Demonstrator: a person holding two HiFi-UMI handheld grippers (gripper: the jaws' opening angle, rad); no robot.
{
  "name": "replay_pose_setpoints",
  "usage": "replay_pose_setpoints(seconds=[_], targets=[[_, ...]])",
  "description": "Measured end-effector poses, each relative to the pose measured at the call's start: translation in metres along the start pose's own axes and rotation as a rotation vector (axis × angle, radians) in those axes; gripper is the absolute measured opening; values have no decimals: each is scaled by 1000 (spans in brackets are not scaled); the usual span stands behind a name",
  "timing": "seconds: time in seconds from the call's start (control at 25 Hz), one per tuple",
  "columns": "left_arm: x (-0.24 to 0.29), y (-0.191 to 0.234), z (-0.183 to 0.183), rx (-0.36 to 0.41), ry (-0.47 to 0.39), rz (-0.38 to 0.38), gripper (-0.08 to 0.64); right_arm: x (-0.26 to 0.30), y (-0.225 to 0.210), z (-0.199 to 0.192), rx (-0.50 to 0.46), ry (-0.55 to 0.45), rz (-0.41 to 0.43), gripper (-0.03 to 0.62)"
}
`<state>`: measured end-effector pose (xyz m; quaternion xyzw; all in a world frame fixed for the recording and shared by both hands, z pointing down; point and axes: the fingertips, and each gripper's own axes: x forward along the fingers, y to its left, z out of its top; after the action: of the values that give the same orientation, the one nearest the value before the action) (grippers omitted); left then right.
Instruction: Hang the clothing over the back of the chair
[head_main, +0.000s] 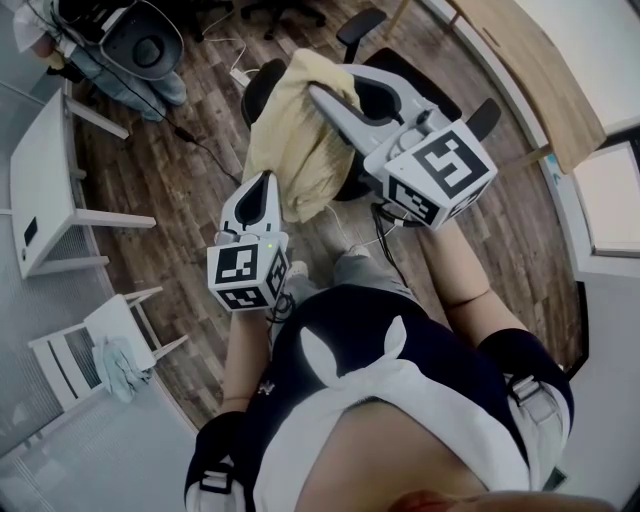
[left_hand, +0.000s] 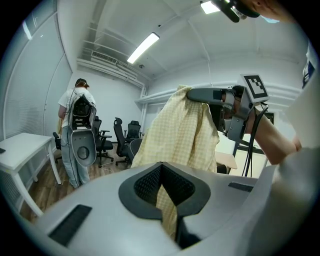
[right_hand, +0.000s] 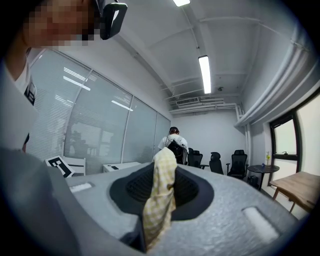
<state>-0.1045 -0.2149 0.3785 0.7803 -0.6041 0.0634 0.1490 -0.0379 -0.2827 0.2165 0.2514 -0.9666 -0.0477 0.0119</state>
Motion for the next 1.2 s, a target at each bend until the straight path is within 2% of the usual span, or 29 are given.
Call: replay_pose_setpoints(seconds=[0.4,0.6,0.8,0.88,1.04,1.2], targets=[[43,-26,1,6,22,19,6,-17,-62,-30,16,36,-12,78],[50,-27,1,12,31,27,6,-16,-74,-42,16,55,-14,79],[102,-45,6,26,53,50,6,-19,-138,-70,-24,94,-39,80],[95,-41,9,27,48,50,6,-16,-133,-75,-32,108,-42,80],[55,-28,15,30,15,34,6,-12,-95,-77,-45,134,-60,80],[83,-42,14,40,28,36,6,-19,-127,-106,-39,179,-85,80]])
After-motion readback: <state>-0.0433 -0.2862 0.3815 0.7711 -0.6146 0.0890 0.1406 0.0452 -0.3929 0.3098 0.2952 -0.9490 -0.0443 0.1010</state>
